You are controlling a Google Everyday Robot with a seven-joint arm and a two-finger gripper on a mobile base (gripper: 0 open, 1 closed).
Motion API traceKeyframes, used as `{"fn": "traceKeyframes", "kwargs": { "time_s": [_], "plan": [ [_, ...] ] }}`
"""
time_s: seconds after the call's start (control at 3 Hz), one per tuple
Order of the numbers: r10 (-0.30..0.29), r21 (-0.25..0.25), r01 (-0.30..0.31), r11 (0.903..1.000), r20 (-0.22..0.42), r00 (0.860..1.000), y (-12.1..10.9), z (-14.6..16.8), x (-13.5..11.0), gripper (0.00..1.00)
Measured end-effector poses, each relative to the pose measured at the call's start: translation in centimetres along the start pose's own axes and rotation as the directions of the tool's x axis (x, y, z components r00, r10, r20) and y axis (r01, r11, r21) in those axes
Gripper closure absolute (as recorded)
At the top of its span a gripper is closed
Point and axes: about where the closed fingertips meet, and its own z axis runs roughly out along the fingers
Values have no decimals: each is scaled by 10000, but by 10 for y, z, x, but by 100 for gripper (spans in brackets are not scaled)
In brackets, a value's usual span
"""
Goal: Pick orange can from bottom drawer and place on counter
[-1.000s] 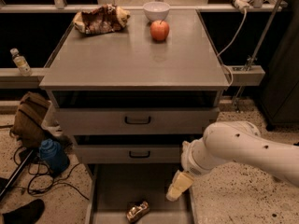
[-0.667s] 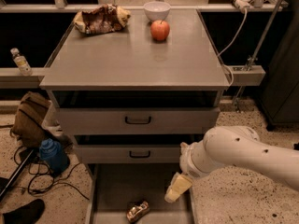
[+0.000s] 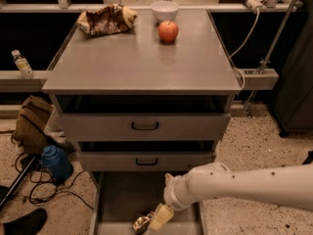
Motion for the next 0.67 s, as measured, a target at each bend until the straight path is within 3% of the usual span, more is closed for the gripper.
{"fn": "traceKeyframes", "kwargs": {
  "time_s": [0.33,0.67],
  "plan": [
    [295,-398,-273,9988,544,9981,12,68,-8,0],
    [295,-398,-273,9988,544,9981,12,68,-8,0]
  ]
}}
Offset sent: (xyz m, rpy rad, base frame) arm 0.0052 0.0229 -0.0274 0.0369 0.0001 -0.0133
